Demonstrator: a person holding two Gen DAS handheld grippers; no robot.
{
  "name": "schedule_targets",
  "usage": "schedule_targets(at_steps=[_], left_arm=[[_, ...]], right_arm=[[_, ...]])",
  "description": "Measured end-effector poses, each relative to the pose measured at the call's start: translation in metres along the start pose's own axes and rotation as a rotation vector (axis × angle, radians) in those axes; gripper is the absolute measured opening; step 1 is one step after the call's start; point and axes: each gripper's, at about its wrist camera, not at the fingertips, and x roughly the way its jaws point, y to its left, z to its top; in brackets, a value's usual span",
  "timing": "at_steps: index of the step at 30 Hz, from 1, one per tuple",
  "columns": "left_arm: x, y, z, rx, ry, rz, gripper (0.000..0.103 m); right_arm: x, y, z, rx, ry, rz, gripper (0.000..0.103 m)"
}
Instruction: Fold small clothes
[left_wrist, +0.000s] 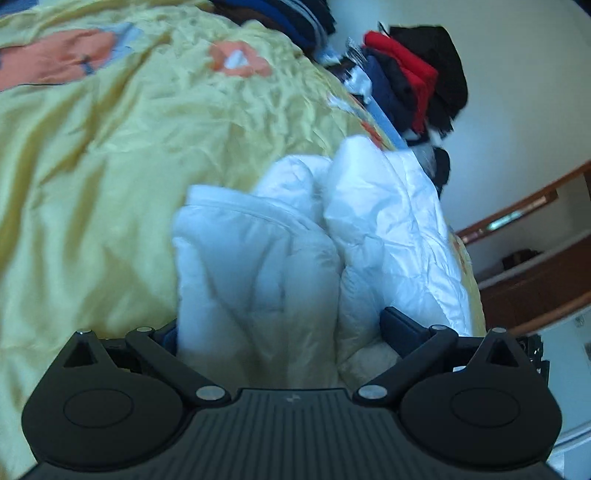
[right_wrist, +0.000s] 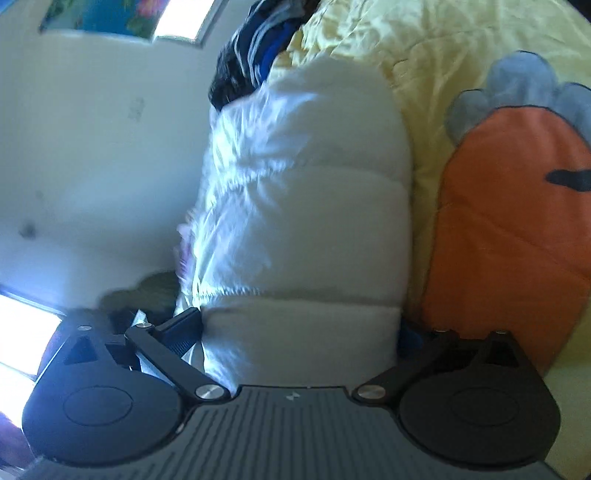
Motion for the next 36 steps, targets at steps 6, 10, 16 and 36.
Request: schedule_targets(at_steps=[6,10,16,36], left_arm=[[-0.003,0.002,0.002,0.008,-0.012,-0.002,0.103],[-0.024,0.021,-0.007,-0.084,-0.081,-0.187,0.103],[0.003,0.001,-0.01,-0.003,-0.03,-0.077,0.103],[0.089,-0.114,-0.076,0.11,0.068,-0.029,0.102]], right_arm=[[0.006,0.015,-0.002,-0.012,0.029,-0.046,0.098],[-0.002,-0.006,-0.002,0.124,0.025,0.088,0.098],[0.004,0.004,-0.008,0.048,0.022,0.038,0.094],[-0.131,-0.002,-0.015,-0.07,-0.087,-0.186,0.061]])
